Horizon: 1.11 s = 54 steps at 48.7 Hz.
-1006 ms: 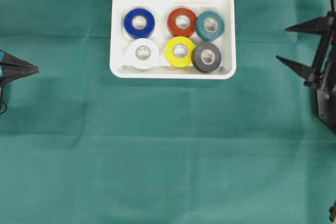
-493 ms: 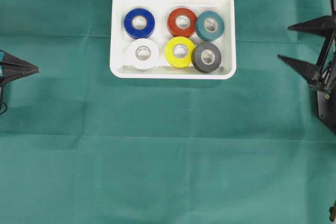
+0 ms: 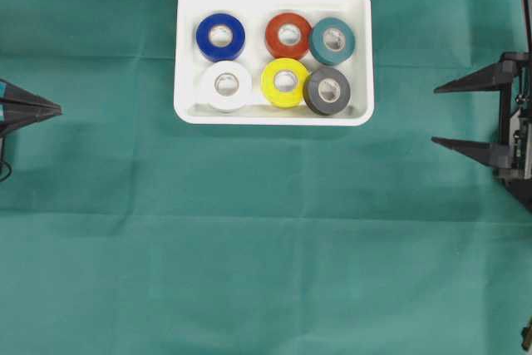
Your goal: Put the tape into the white case with the right arm.
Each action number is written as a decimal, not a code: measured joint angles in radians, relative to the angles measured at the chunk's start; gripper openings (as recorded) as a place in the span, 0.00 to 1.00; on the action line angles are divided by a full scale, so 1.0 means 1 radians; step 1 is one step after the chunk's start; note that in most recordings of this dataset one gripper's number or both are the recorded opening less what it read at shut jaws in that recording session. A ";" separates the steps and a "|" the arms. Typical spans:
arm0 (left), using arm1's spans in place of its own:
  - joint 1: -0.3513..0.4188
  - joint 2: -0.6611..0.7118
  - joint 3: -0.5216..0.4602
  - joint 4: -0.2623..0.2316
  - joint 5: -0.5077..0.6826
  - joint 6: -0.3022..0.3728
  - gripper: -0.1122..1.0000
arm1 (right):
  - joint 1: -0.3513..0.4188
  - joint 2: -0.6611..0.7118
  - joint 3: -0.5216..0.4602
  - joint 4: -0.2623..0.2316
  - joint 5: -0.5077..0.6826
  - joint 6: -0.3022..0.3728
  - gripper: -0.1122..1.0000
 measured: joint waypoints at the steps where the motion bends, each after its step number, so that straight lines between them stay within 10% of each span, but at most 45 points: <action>1: 0.000 0.000 0.000 0.002 0.000 0.000 0.11 | 0.006 0.000 -0.002 -0.009 -0.003 -0.002 0.64; 54: 0.000 0.000 0.023 0.000 -0.020 0.000 0.11 | 0.061 0.000 0.044 -0.057 0.002 -0.003 0.64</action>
